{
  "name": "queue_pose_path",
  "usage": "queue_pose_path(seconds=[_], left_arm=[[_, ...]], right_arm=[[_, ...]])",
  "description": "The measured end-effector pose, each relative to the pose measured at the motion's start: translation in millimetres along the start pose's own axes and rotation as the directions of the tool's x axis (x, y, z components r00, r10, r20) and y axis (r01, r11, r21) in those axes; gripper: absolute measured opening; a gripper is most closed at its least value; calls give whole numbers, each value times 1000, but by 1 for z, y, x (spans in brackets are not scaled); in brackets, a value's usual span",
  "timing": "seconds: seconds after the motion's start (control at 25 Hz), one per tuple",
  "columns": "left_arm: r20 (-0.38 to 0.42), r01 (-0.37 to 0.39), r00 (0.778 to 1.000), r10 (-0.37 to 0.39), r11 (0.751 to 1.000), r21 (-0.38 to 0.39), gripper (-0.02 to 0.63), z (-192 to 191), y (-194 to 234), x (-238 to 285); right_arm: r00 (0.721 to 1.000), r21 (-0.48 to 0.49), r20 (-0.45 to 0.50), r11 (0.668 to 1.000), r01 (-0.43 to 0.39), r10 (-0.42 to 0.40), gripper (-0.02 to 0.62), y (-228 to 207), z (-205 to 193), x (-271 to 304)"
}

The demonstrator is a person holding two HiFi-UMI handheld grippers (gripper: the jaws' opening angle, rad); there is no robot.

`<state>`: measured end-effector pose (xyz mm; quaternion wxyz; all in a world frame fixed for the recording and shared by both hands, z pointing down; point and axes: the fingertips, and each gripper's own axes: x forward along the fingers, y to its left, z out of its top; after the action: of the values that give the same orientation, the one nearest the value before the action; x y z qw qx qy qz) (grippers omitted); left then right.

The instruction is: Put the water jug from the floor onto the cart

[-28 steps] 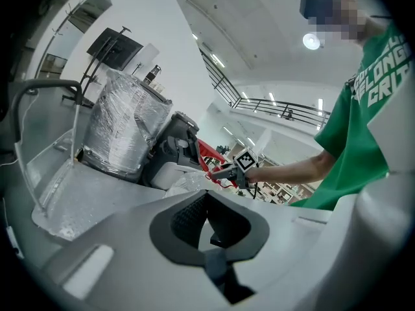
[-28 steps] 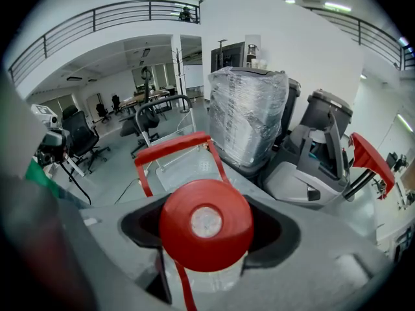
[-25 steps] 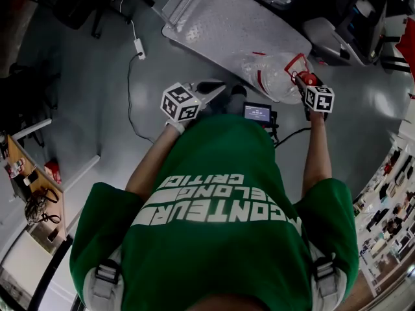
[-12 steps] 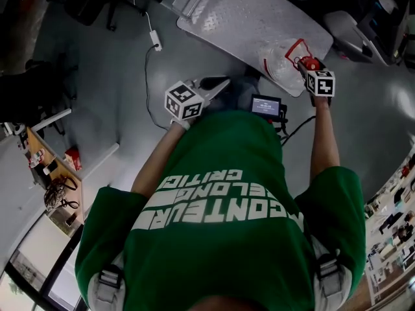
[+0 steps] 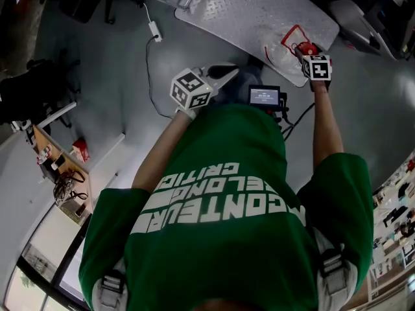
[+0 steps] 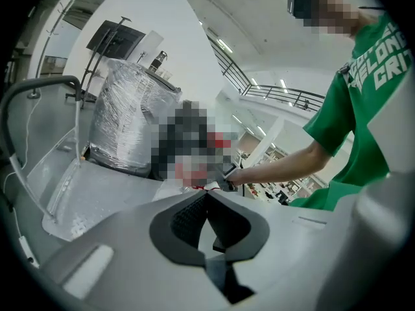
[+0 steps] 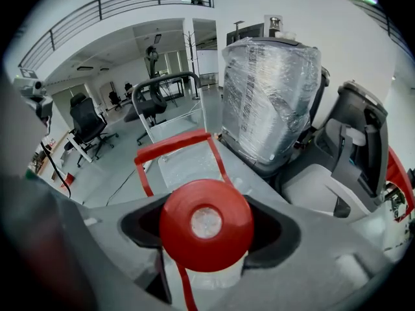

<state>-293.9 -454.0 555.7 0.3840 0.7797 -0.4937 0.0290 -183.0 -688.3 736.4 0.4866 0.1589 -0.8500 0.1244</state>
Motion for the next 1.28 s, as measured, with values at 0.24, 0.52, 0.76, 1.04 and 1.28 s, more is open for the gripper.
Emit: queue_pose_path(seconds=[0.24,0.52,0.76,1.04,1.28], left_arm=[[-46,34,998,-33,999,20,9,14,-9,34],[-79,51,996,-50,999,12,9,22,-4,70],[-88,54,995,-55,998,-12,9,33,5,85],[-75,38,996,-40,999,-27,9,58,17,104],[-74,33,997,-36,999,-42,9,54,13,110]], right_arm=[[999,-20,-41,999,-26,25,307,-5,-4,27],[996,4,-85,1000,-9,9,307,-28,-14,67],[995,-8,-97,1000,-2,1,307,-31,-12,94],[994,-6,-109,1000,15,-16,307,-40,-2,116],[990,4,-142,1000,25,-24,307,-38,-13,124]])
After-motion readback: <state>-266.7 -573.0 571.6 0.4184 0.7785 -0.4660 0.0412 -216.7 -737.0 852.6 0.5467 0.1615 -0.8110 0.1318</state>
